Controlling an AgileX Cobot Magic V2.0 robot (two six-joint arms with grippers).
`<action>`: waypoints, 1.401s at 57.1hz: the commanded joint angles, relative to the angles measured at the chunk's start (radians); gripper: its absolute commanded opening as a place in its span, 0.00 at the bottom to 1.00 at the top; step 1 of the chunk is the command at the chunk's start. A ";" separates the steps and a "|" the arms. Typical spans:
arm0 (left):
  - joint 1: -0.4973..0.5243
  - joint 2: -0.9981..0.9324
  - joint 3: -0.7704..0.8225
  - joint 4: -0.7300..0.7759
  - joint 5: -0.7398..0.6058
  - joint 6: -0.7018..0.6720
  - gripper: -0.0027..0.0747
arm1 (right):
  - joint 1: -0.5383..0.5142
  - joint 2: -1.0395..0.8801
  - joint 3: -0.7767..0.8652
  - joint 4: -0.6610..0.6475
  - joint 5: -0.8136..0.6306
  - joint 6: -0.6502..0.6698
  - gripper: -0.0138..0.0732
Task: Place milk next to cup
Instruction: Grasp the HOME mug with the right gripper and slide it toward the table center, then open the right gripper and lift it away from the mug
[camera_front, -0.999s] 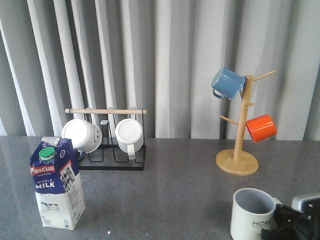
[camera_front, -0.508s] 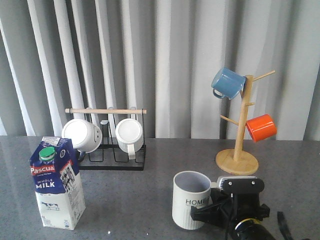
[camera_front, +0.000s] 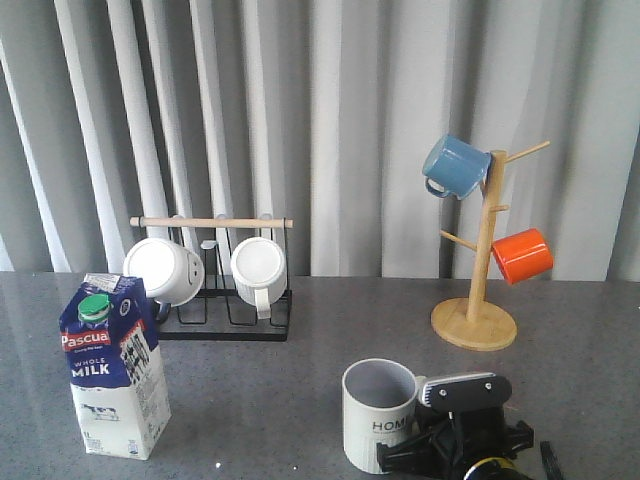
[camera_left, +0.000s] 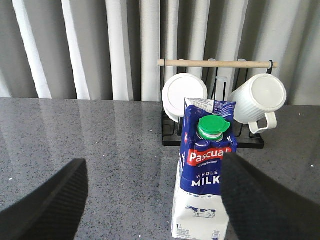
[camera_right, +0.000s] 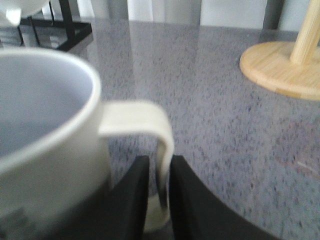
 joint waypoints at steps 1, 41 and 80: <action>-0.004 -0.003 -0.035 -0.003 -0.076 -0.002 0.72 | -0.002 -0.065 0.020 -0.019 -0.101 -0.014 0.40; -0.004 -0.003 -0.035 -0.003 -0.076 -0.002 0.72 | -0.066 -0.658 0.212 -0.045 0.121 -0.285 0.50; -0.004 -0.003 -0.035 -0.003 -0.076 -0.002 0.72 | -0.512 -1.244 0.212 -0.843 0.554 0.587 0.47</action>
